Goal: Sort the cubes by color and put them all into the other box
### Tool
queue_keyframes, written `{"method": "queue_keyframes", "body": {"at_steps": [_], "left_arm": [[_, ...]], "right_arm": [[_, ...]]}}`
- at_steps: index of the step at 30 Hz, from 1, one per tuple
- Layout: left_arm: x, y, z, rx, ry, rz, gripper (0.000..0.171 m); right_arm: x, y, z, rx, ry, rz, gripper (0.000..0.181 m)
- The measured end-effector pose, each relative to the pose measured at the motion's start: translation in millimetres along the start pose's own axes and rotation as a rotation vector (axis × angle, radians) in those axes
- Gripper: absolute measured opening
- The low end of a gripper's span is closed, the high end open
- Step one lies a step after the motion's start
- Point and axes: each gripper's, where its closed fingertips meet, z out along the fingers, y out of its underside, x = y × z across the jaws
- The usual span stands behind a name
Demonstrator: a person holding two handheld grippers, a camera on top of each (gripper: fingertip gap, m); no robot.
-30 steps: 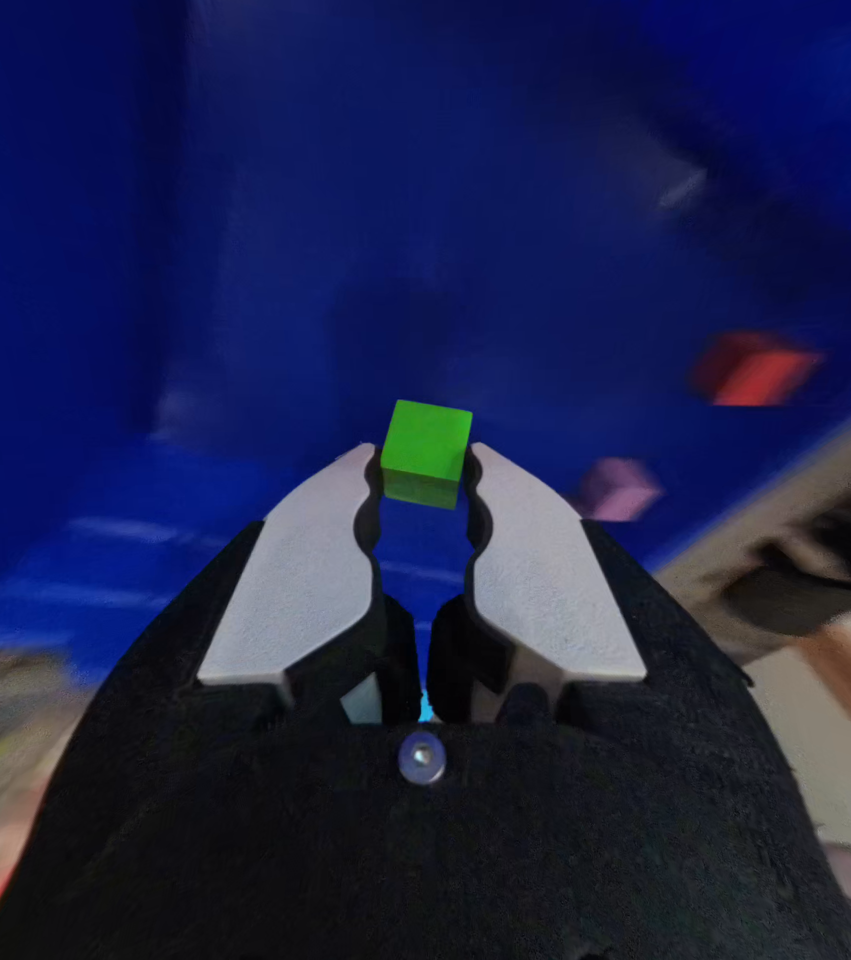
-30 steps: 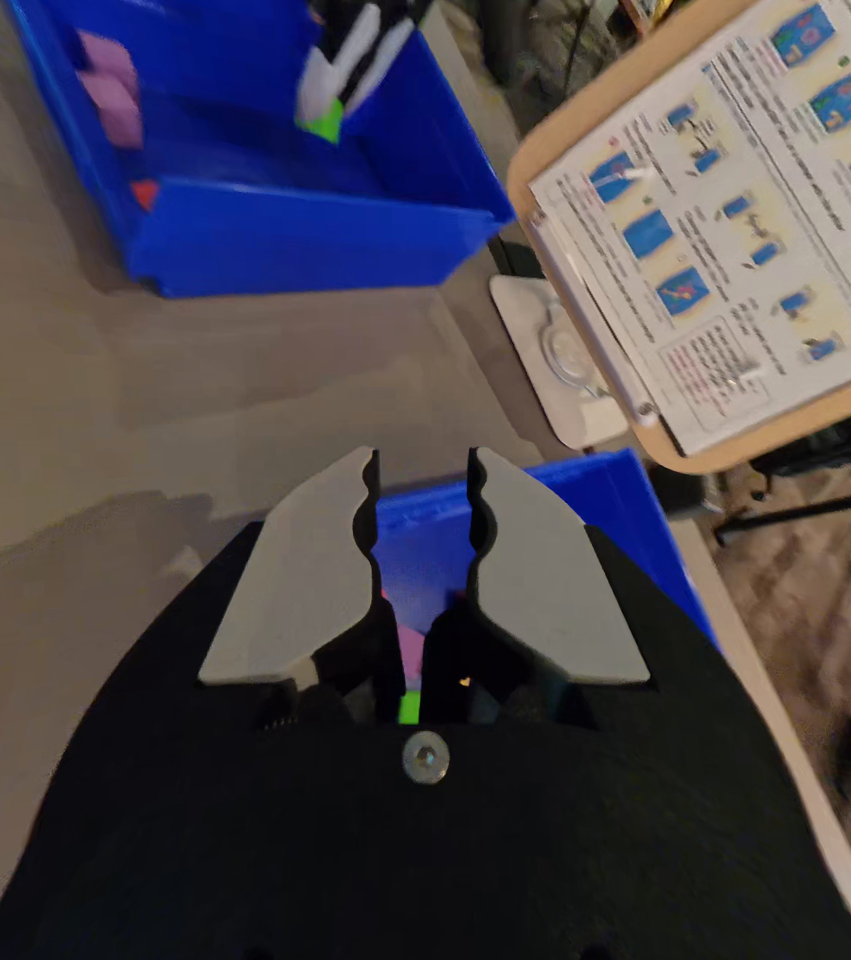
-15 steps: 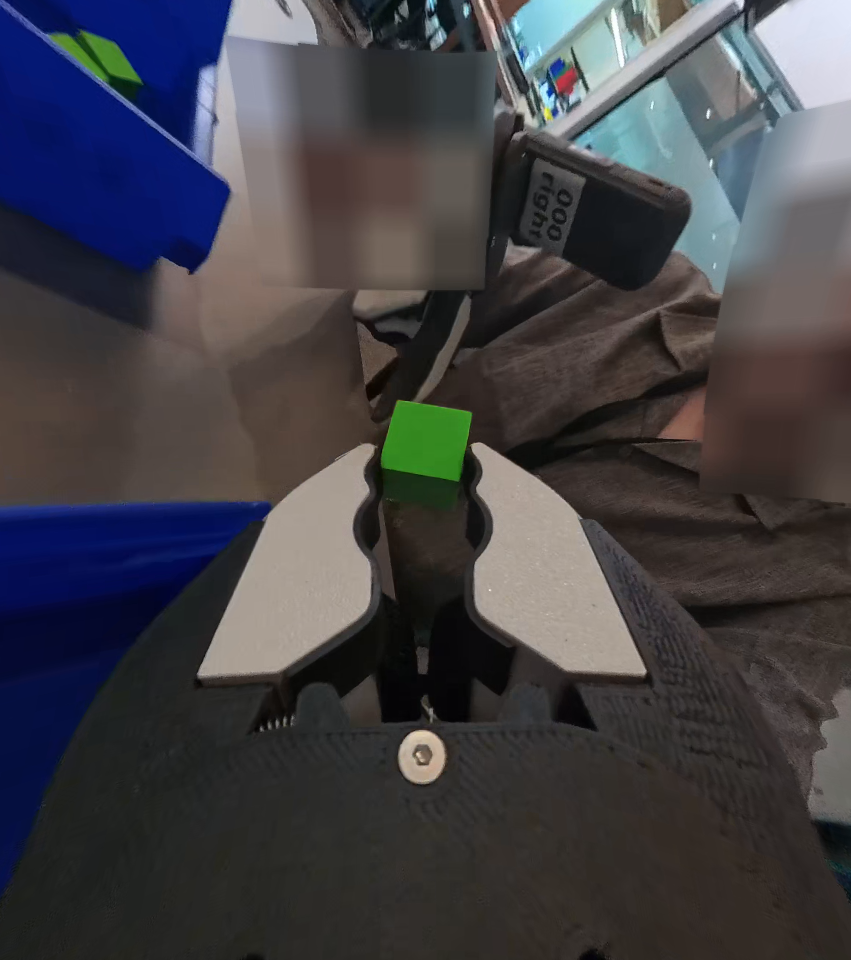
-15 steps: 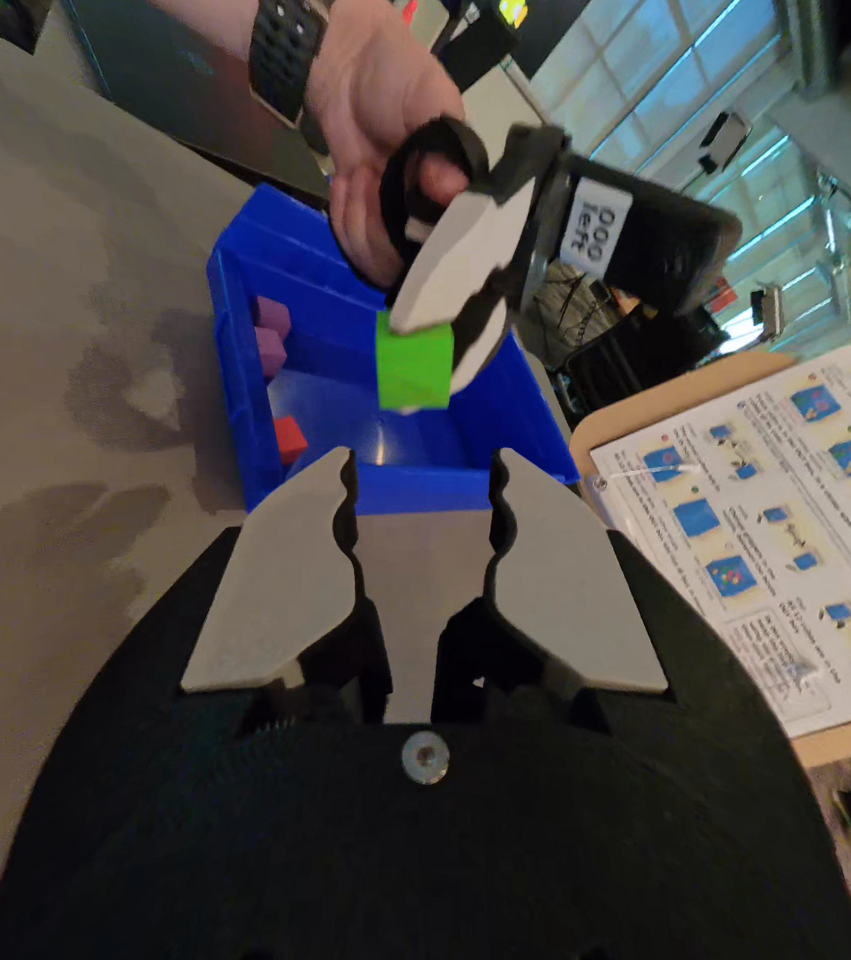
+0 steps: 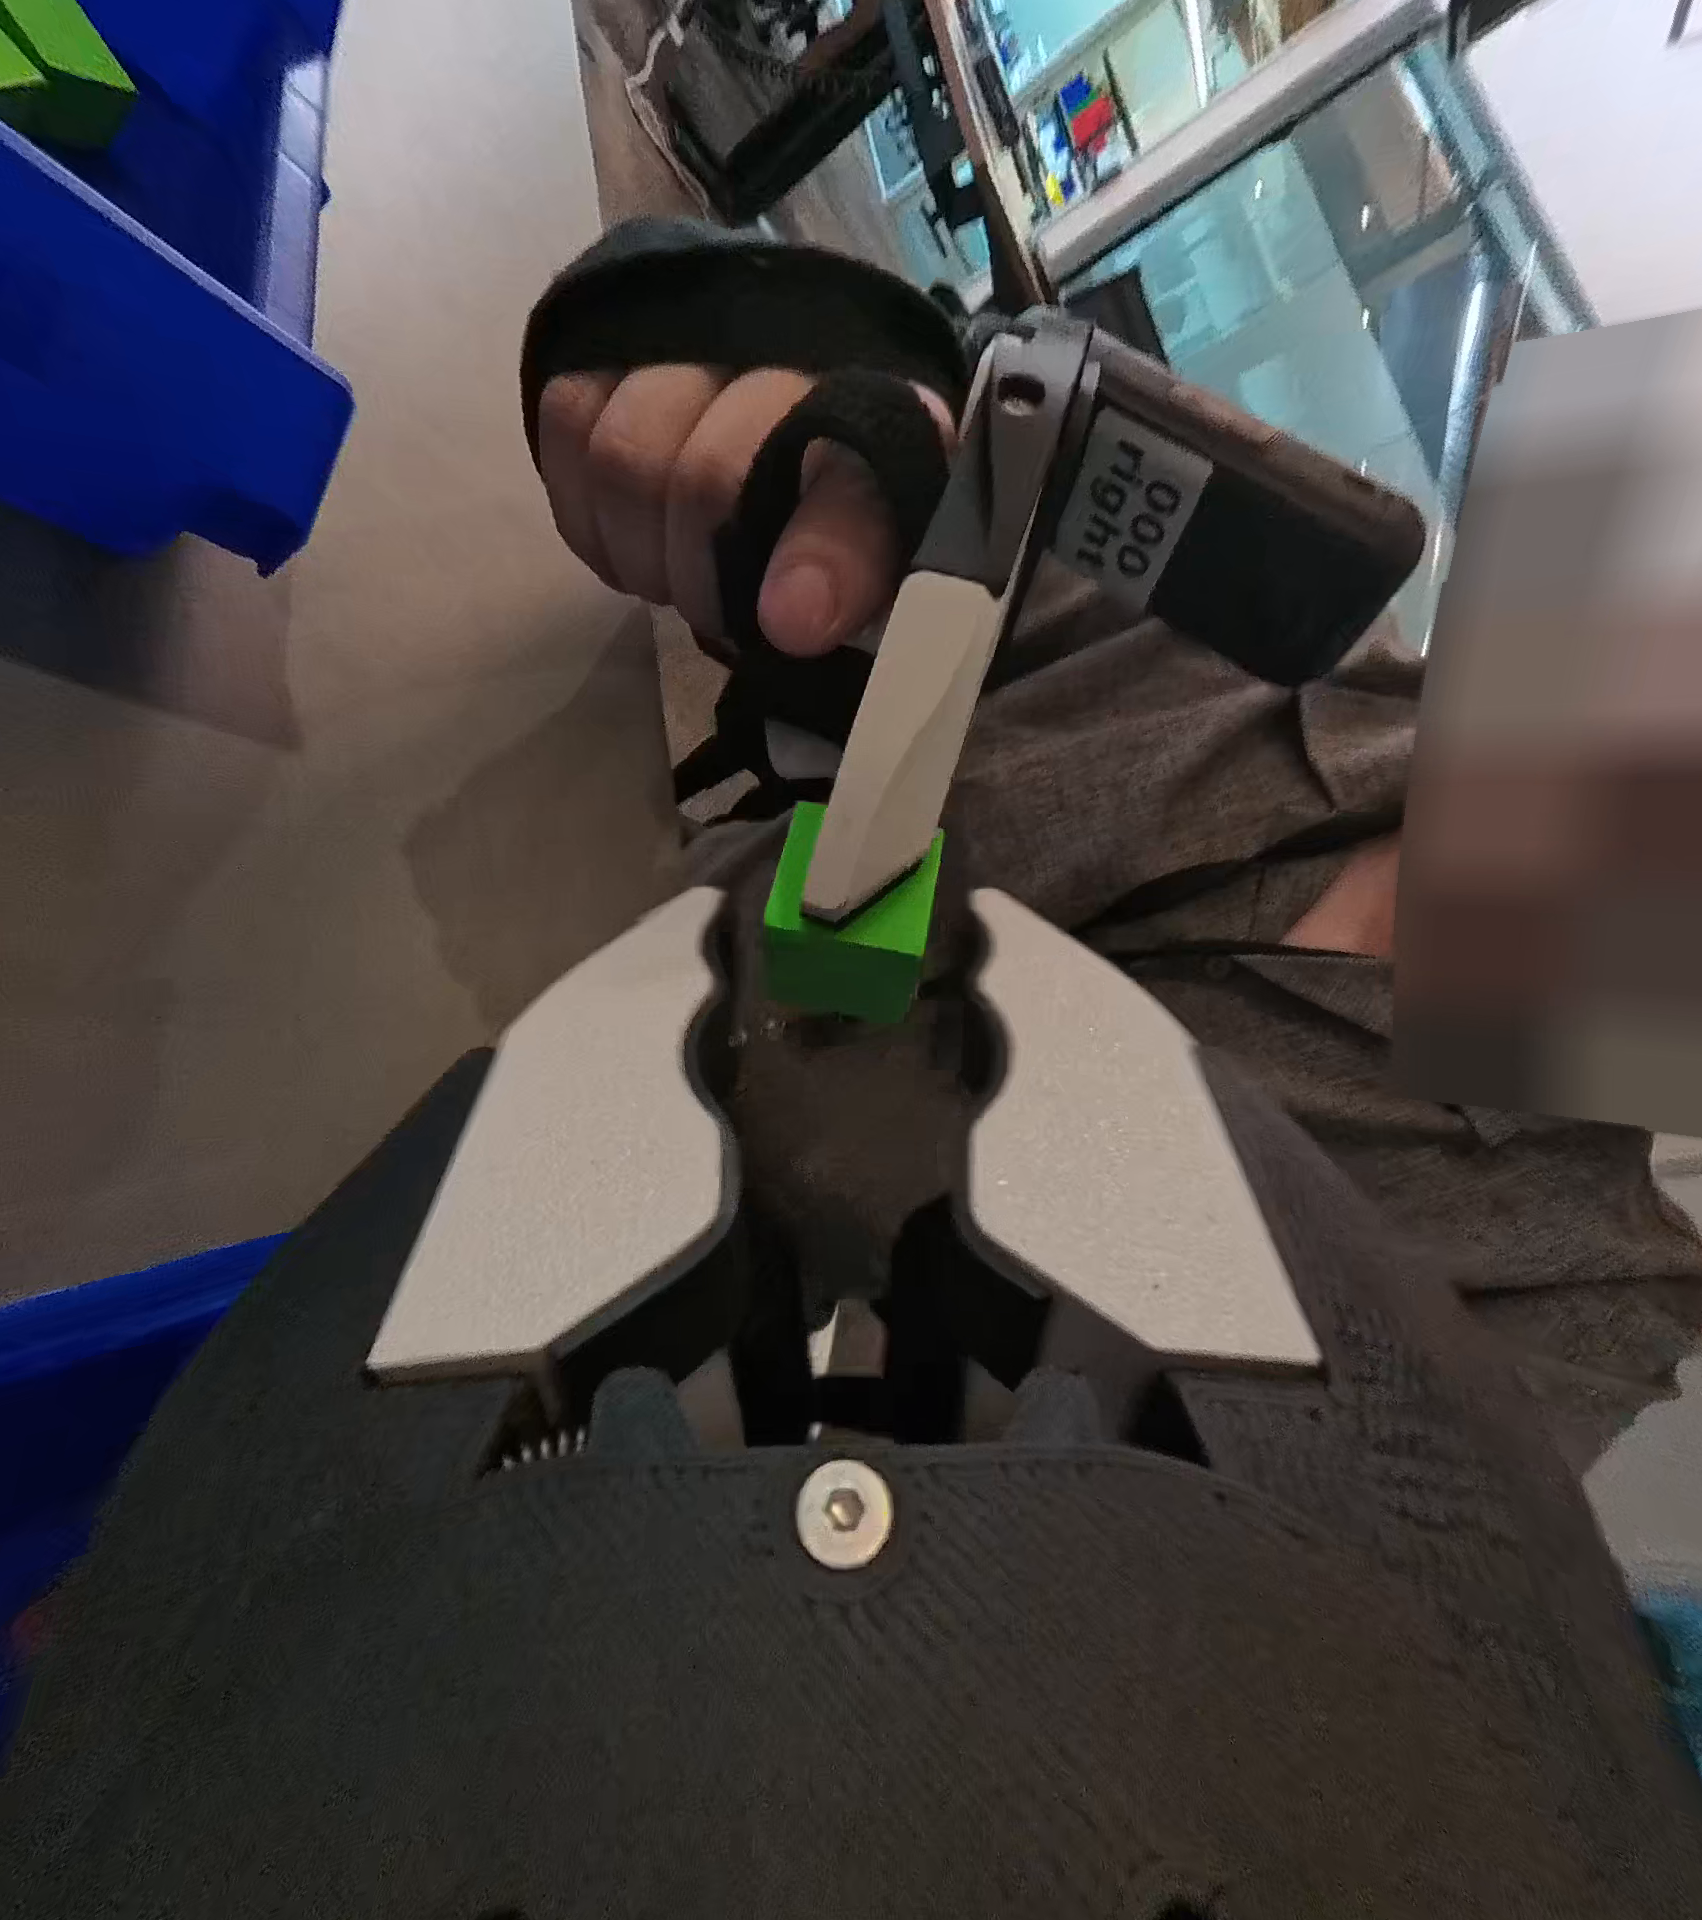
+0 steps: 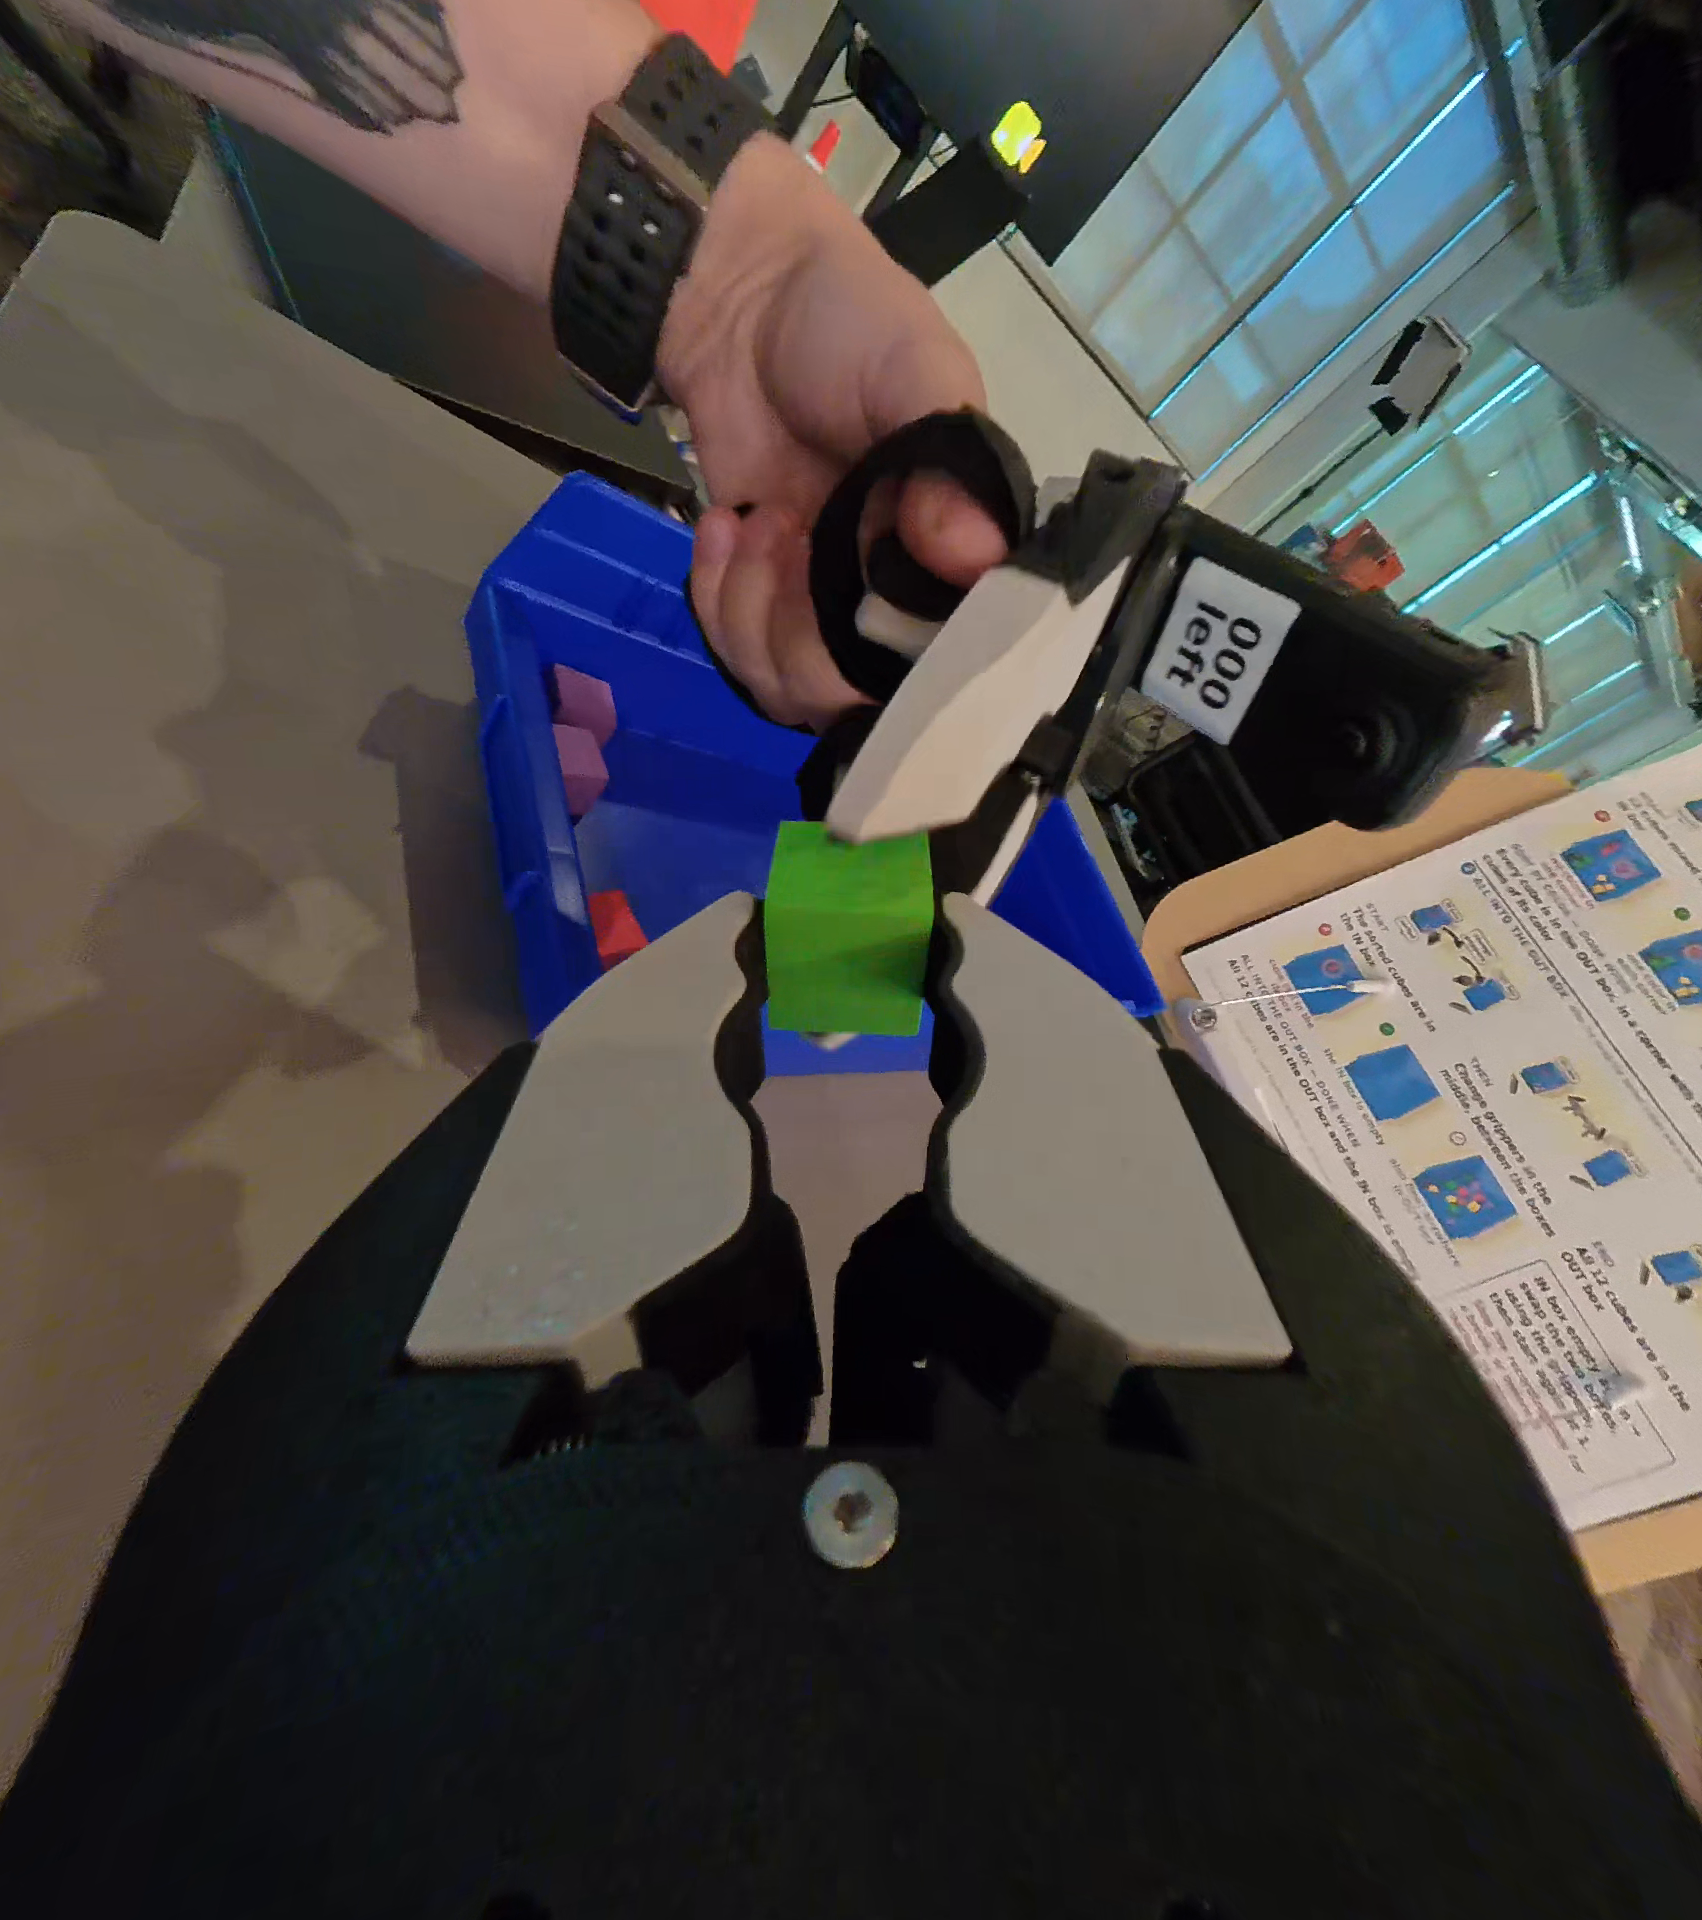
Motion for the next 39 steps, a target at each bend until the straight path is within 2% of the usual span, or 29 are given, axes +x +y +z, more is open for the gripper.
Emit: {"method": "queue_keyframes", "body": {"at_steps": [1,2,5,7,9,12,15,18,21,27,34,39], "left_arm": [[-1,-4,0,0.034,-0.014,-0.006,0.055],[-1,-8,-1,0.066,-0.031,0.000,0.059],[1,-17,-7,0.174,-0.127,0.028,0.062],[1,-19,-16,0.245,-0.262,0.067,0.061],[-3,-17,-29,0.315,-0.442,0.098,0.056],[9,-14,-37,0.418,-0.561,0.166,0.051],[28,-12,-40,0.536,-0.583,0.241,0.051],[42,-7,-46,0.637,-0.594,0.284,0.048],[52,-4,-56,0.672,-0.624,0.300,0.043],[64,7,-68,0.695,-0.650,0.316,0.042],[72,9,-75,0.717,-0.642,0.342,0.039],[71,8,-72,0.709,-0.632,0.343,0.039]], "right_arm": [[1,2,-3,0.000,0.008,0.007,0.028],[2,4,-7,-0.007,0.011,0.016,0.028],[16,21,-30,-0.069,0.041,0.043,0.028],[44,41,-56,-0.145,0.082,0.096,0.028],[77,76,-81,-0.293,0.080,0.211,0.028],[119,145,-107,-0.594,0.039,0.331,0.028],[140,202,-100,-0.788,-0.071,0.350,0.029],[146,247,-78,-0.907,-0.169,0.374,0.029],[146,281,-58,-1.000,-0.230,0.404,0.029],[141,320,-45,-1.071,-0.275,0.453,0.029],[140,354,-59,-1.189,-0.280,0.533,0.029],[132,362,-66,-1.296,-0.336,0.568,0.029]]}}
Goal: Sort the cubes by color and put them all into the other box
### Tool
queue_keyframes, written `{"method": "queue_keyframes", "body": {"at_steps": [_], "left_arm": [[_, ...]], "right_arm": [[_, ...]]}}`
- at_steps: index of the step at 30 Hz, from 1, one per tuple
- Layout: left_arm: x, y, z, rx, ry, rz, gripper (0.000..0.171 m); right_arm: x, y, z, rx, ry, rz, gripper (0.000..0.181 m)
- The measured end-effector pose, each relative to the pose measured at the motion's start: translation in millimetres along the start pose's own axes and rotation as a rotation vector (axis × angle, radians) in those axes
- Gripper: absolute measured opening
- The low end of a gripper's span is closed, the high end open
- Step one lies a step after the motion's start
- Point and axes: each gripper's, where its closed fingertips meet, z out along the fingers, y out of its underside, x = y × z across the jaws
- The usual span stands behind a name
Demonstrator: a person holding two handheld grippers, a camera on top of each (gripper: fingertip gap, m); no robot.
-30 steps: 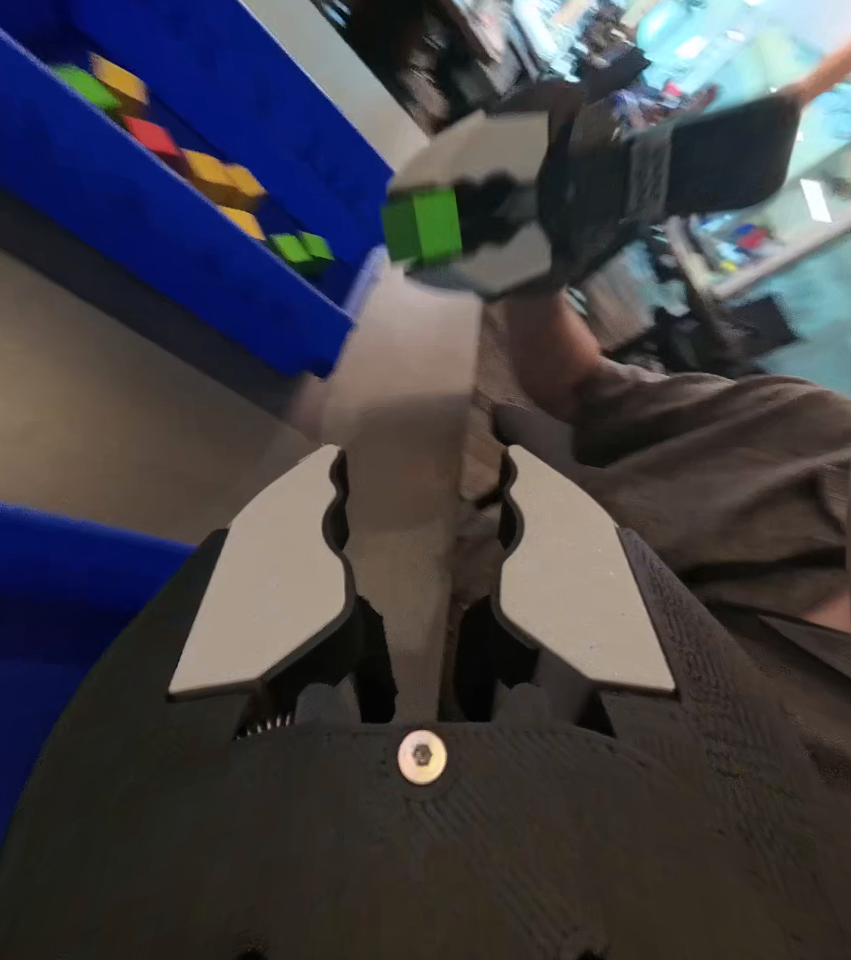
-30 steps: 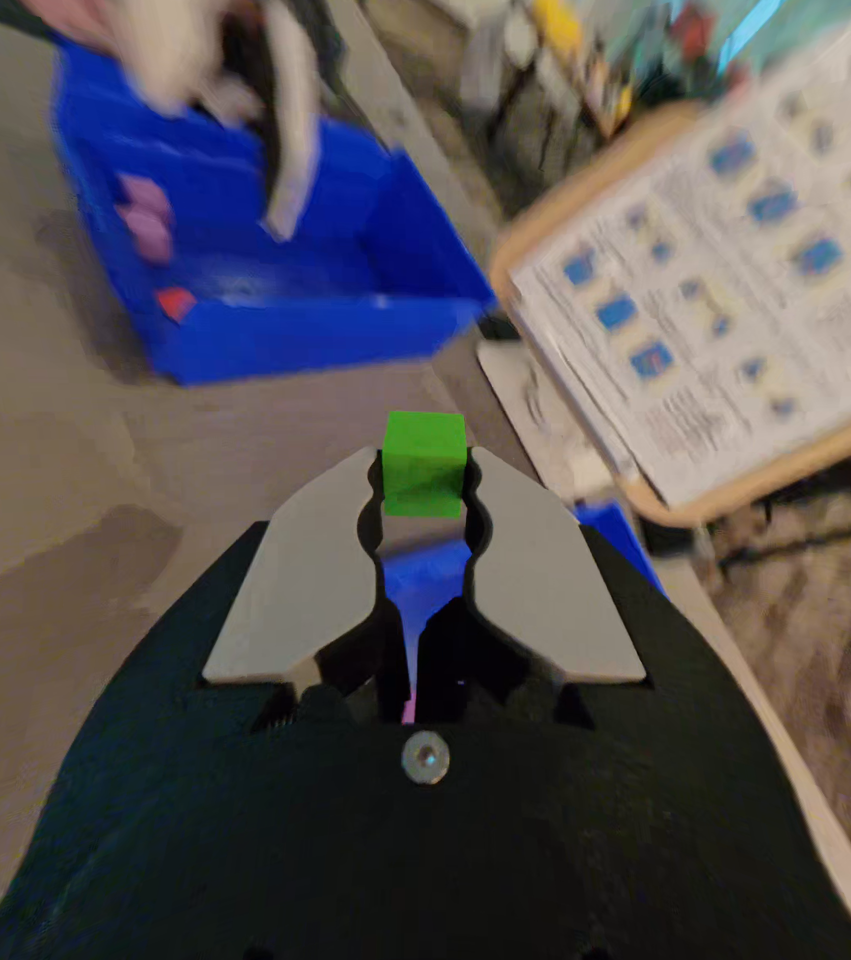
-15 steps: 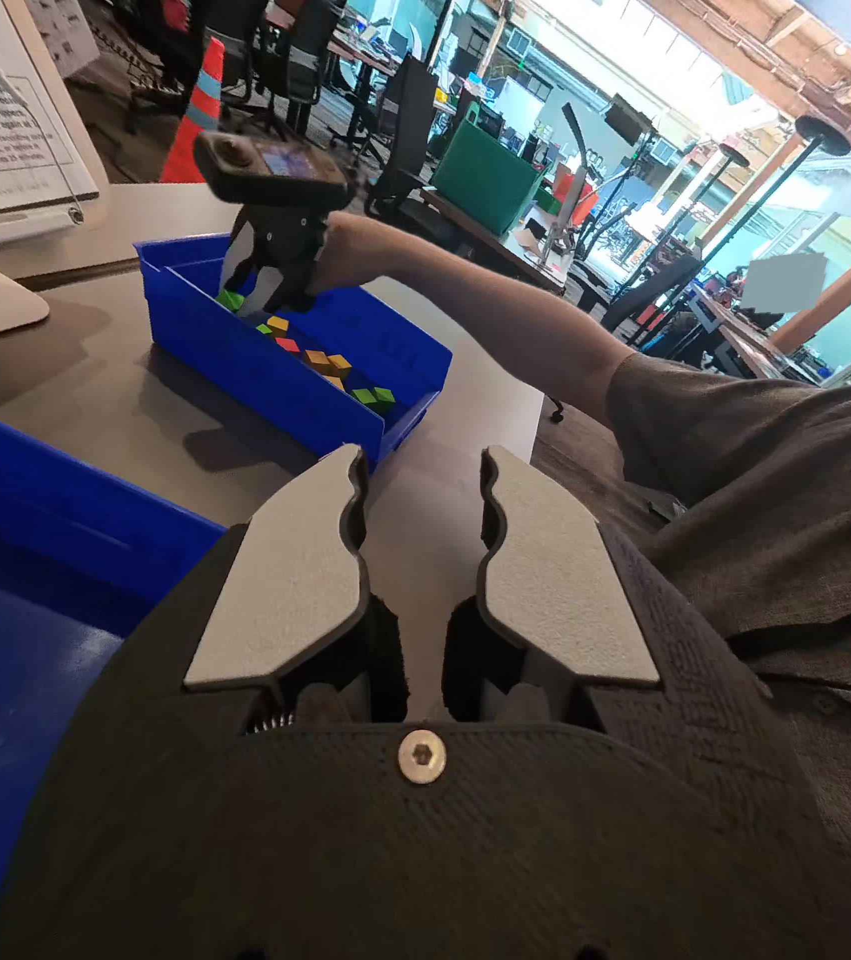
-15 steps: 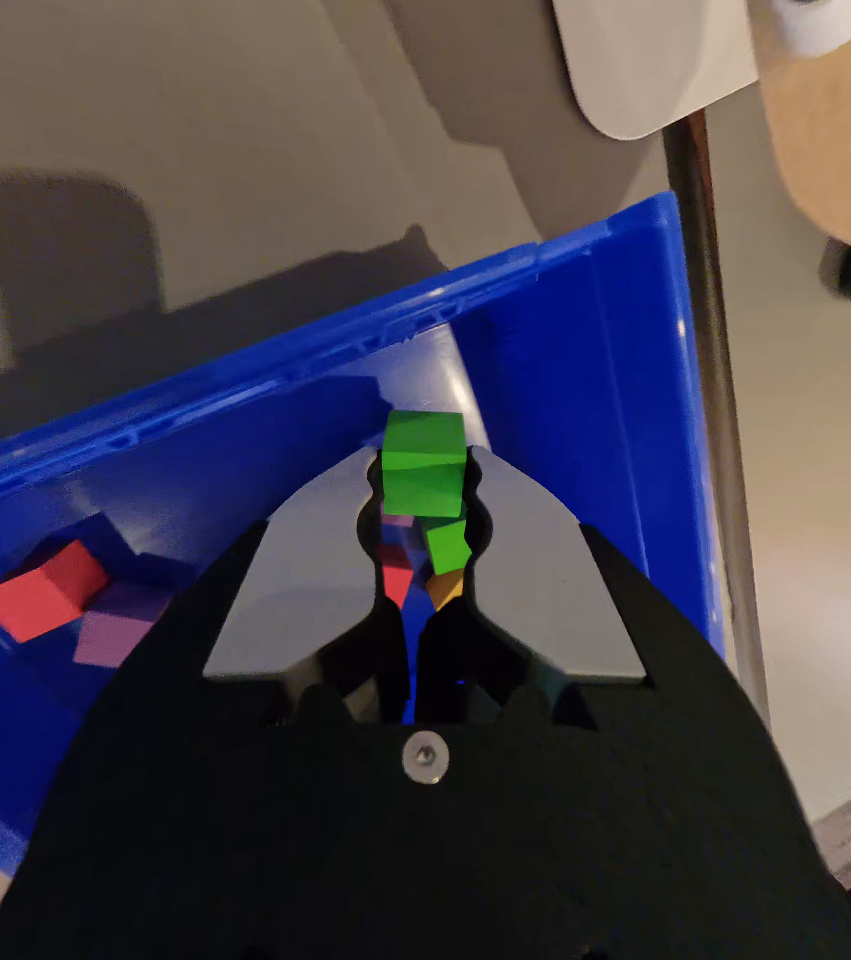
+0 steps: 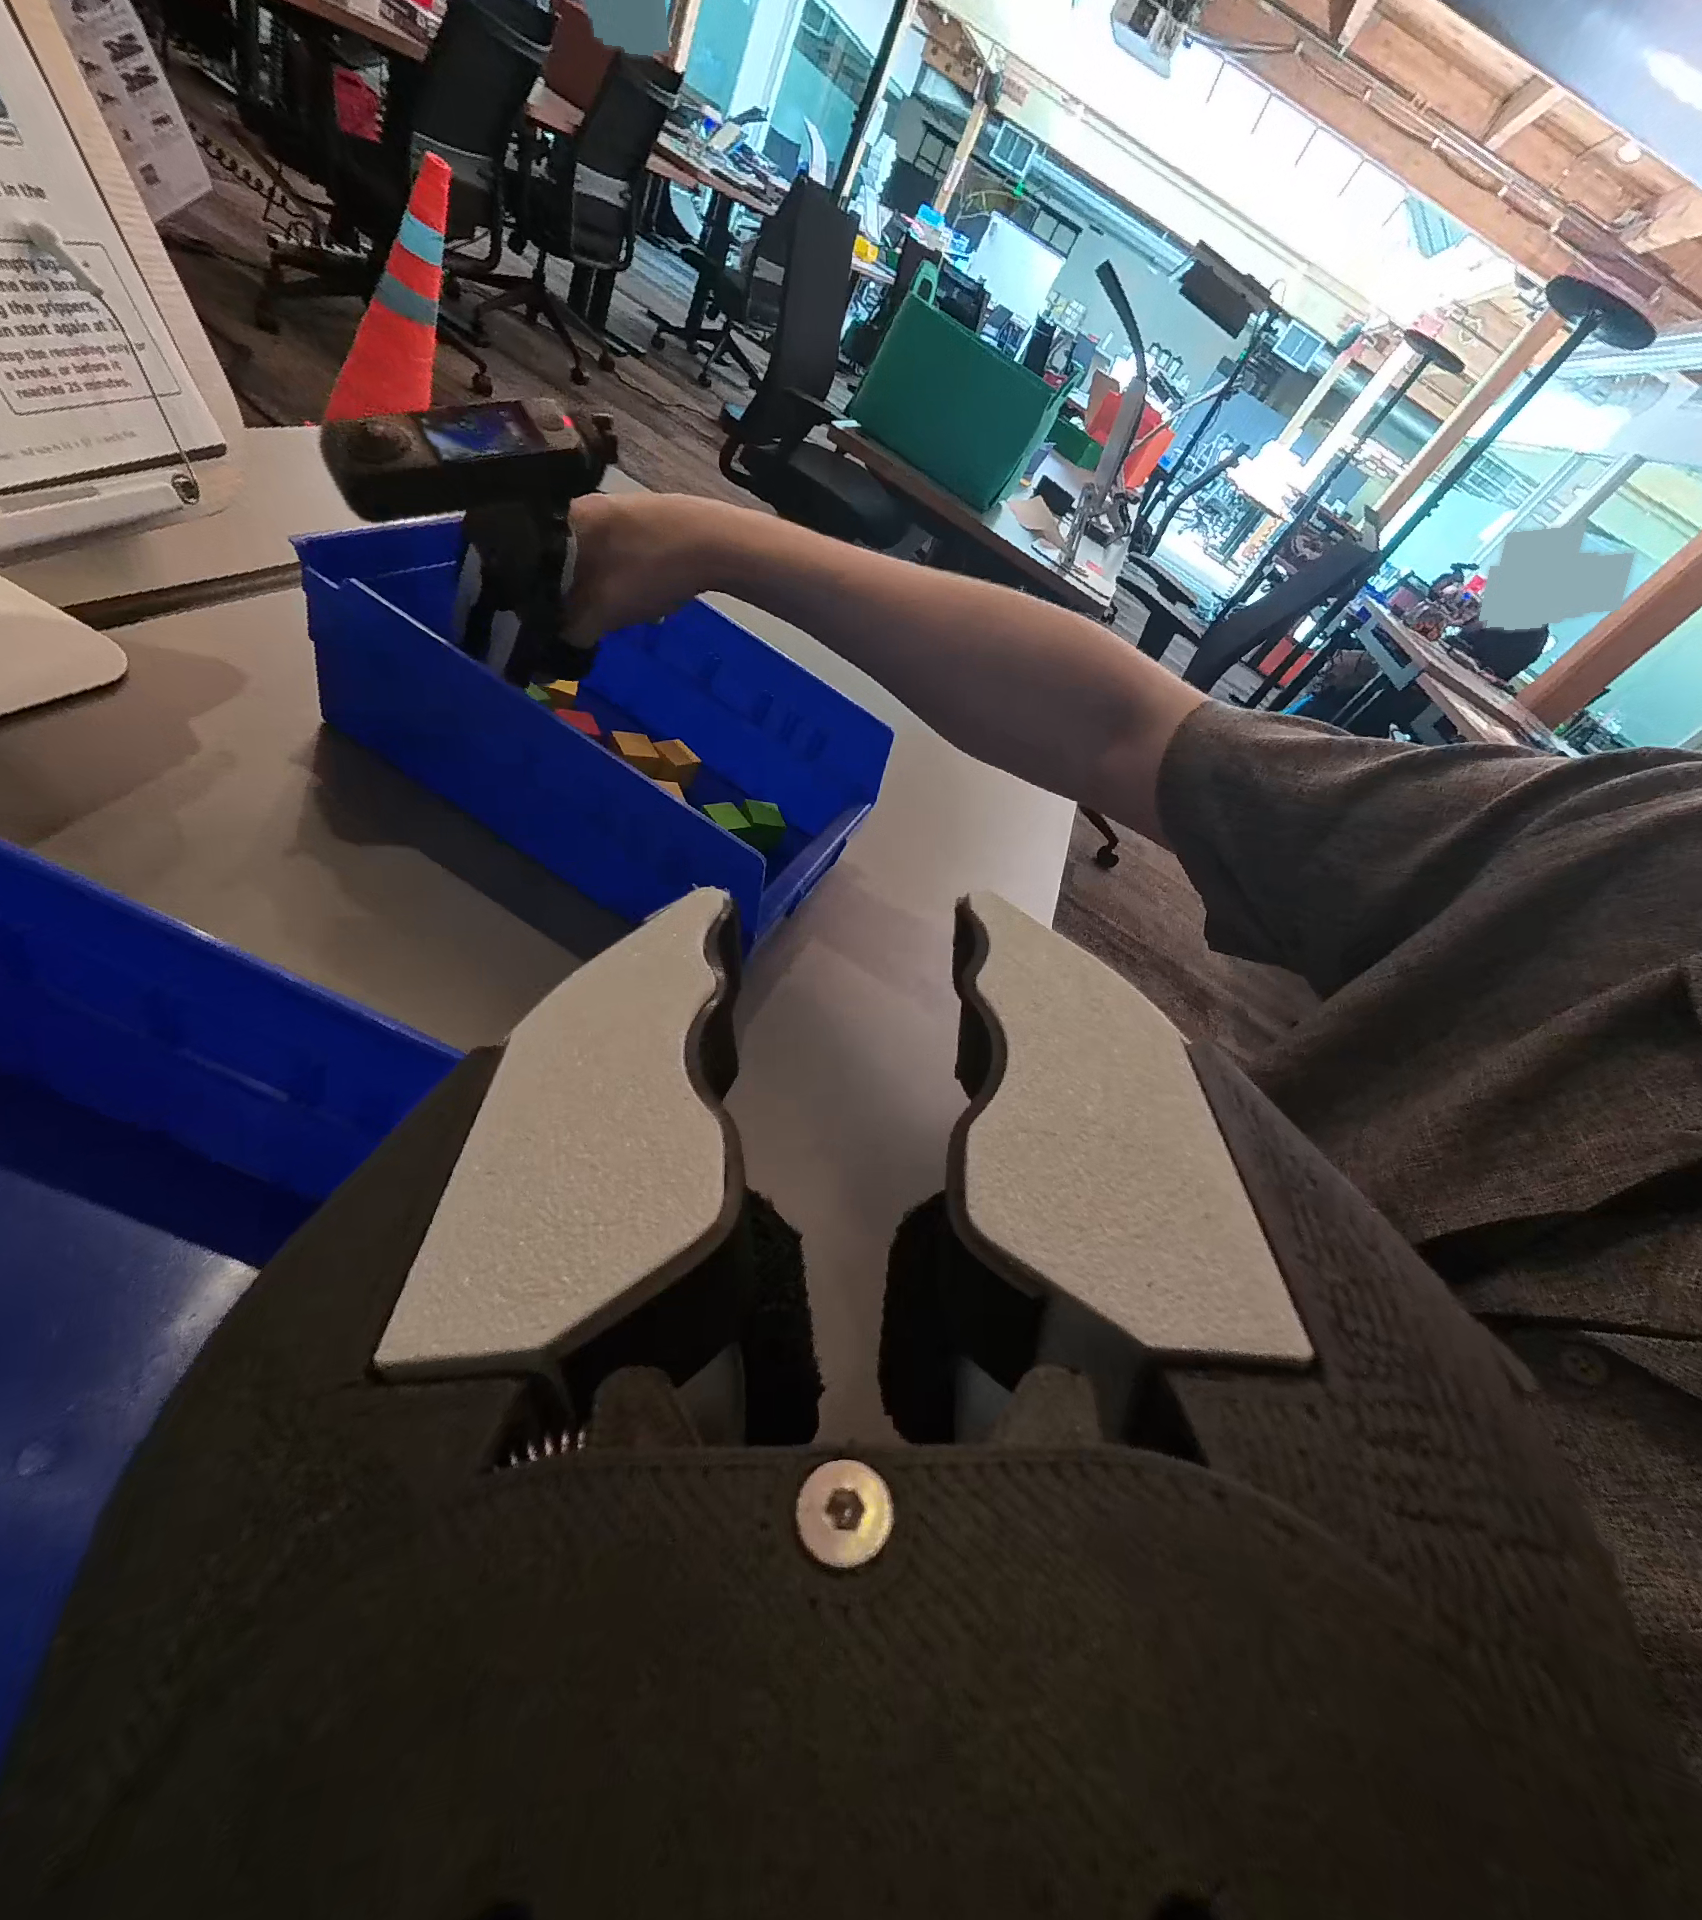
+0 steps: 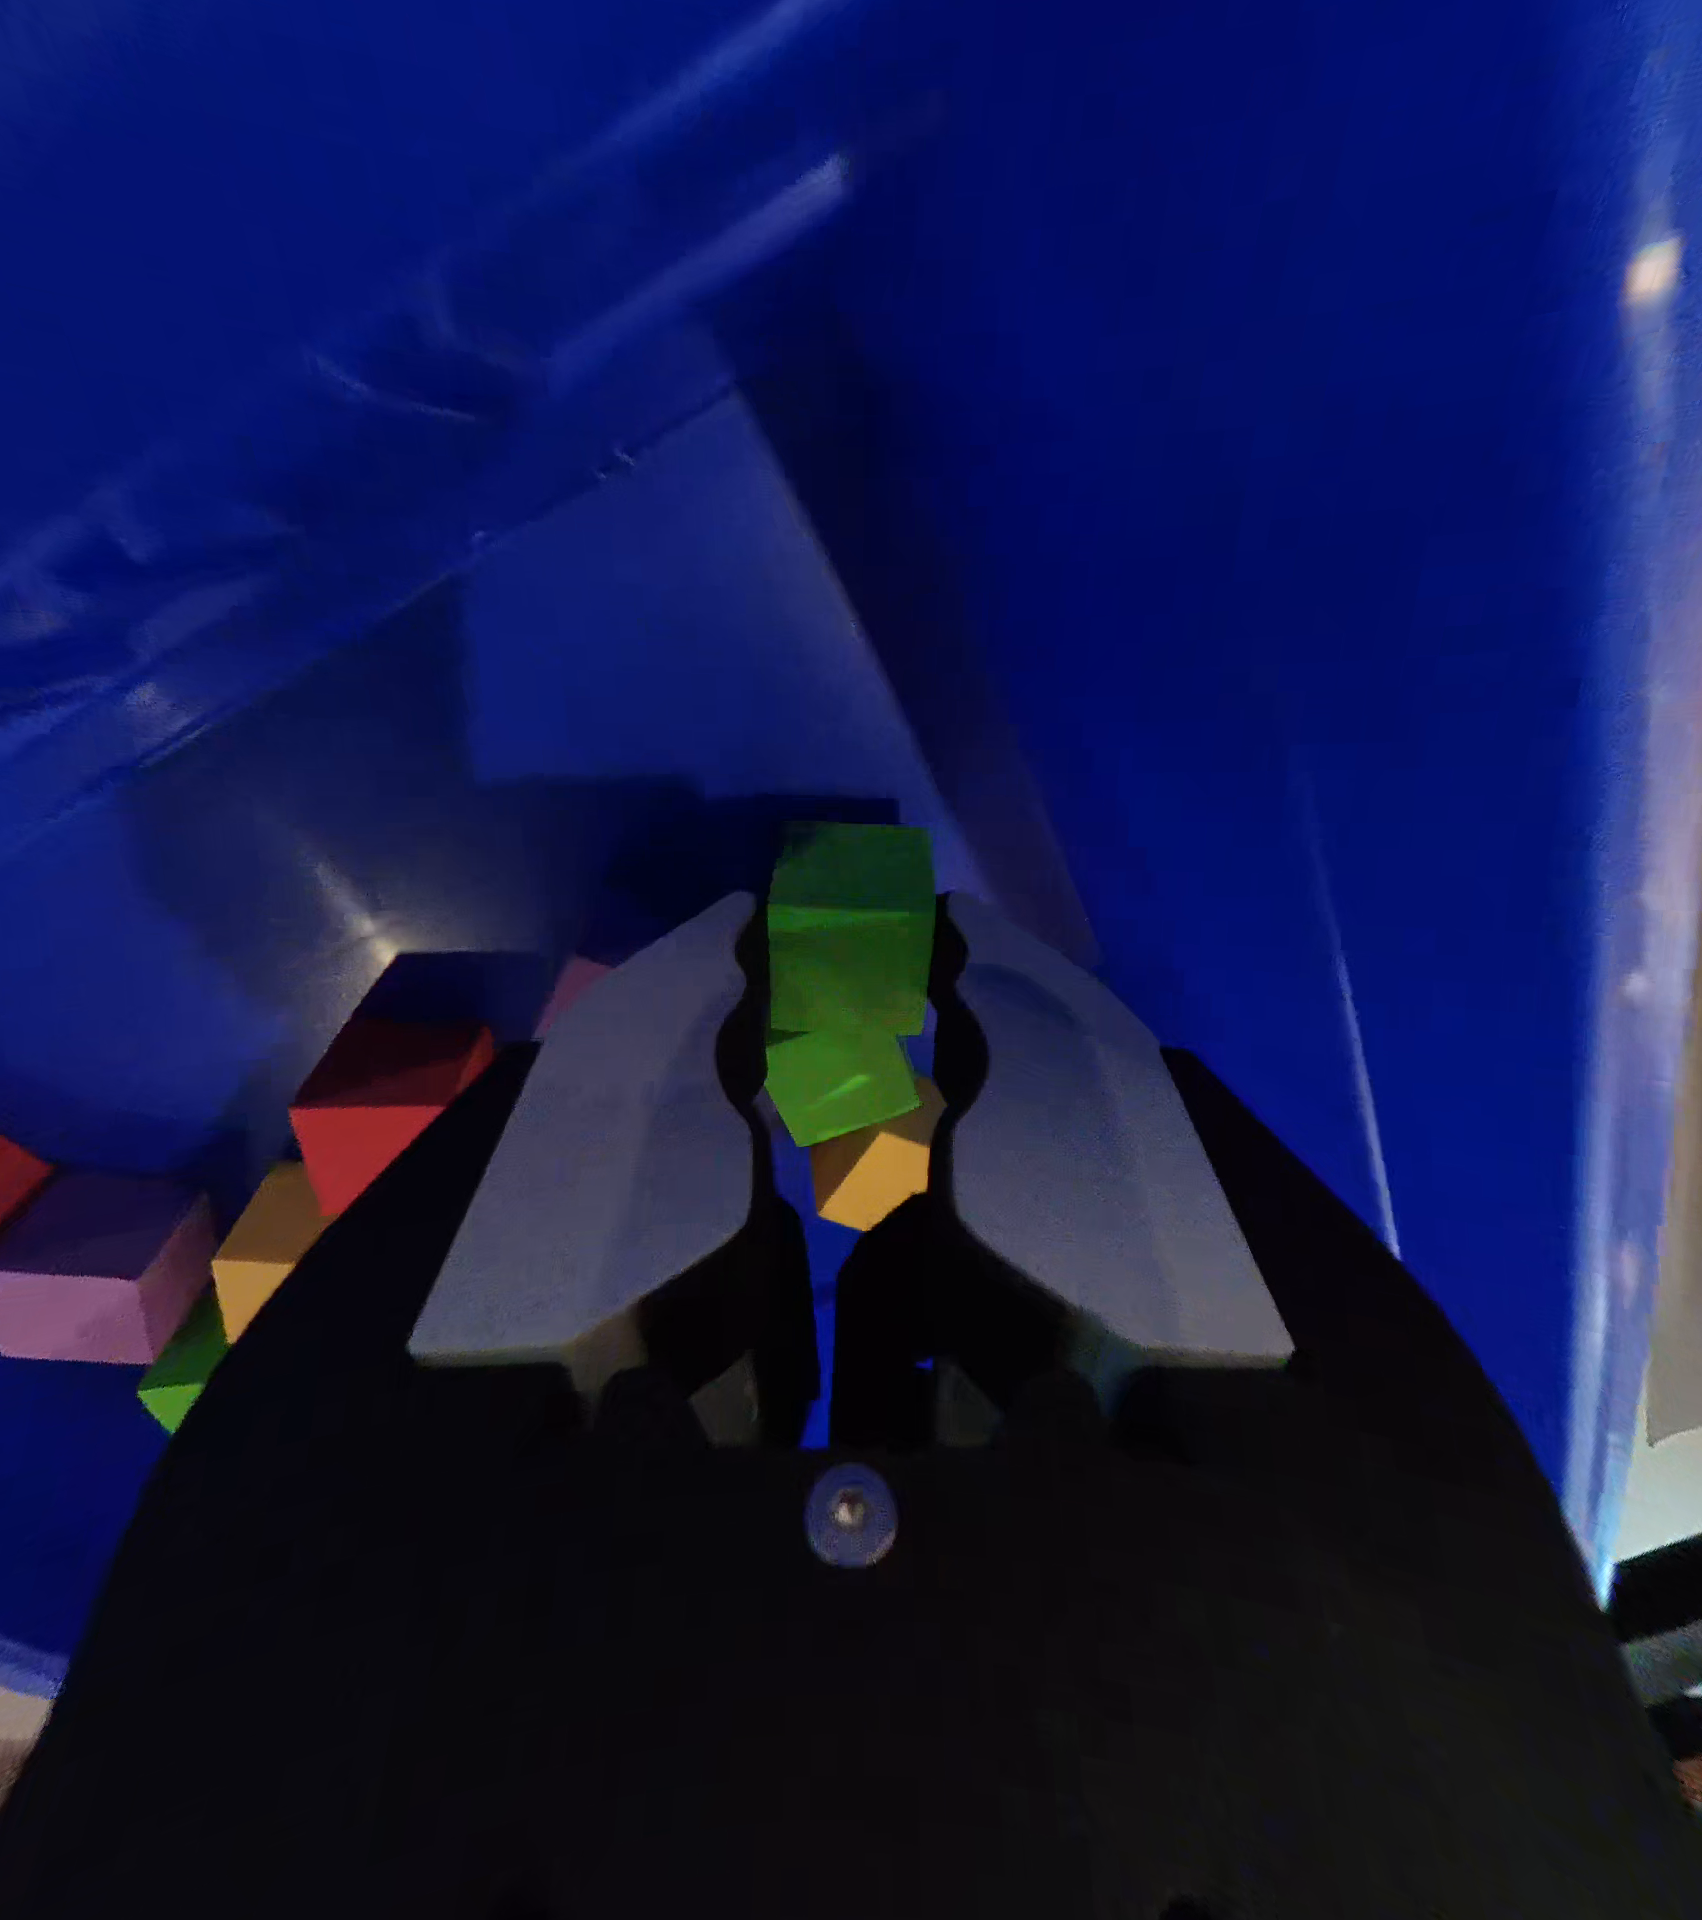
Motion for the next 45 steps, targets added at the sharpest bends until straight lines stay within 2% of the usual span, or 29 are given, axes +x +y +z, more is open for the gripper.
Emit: {"method": "queue_keyframes", "body": {"at_steps": [6,10,15,17,21,25,27,30,38,42,43,45], "left_arm": [[-1,-2,-5,0.011,-0.010,0.003,0.039],[-5,-6,-15,0.037,-0.035,0.004,0.039],[-15,-11,-31,0.057,-0.108,0.008,0.039],[-31,-3,-35,0.000,-0.206,0.008,0.039],[-101,42,-48,-0.310,-0.576,-0.047,0.045],[-136,95,-25,-0.599,-0.666,-0.161,0.047],[-151,126,-17,-0.754,-0.725,-0.202,0.047],[-158,157,-8,-0.883,-0.753,-0.275,0.048],[-149,166,-4,-0.890,-0.876,-0.441,0.048],[-145,172,8,-0.862,-0.872,-0.530,0.024],[-146,172,10,-0.851,-0.883,-0.542,0.024],[-147,173,13,-0.828,-0.898,-0.569,0.036]], "right_arm": [[-8,4,4,-0.073,-0.036,-0.043,0.031],[-8,-2,-3,-0.014,-0.048,-0.044,0.045],[-8,-7,-32,0.103,-0.031,-0.028,0.045],[-10,-8,-54,0.182,0.016,-0.037,0.045],[-26,-8,-107,0.404,0.163,-0.046,0.043],[-62,-5,-151,0.616,0.298,-0.016,0.039],[-82,-1,-160,0.679,0.333,0.002,0.037],[-103,7,-162,0.737,0.356,0.023,0.036],[-129,9,-151,0.863,0.286,0.042,0.032],[-137,1,-149,0.889,0.266,0.009,0.031],[-139,-1,-150,0.905,0.260,0.003,0.030],[-147,-6,-155,0.945,0.235,-0.014,0.029]]}}
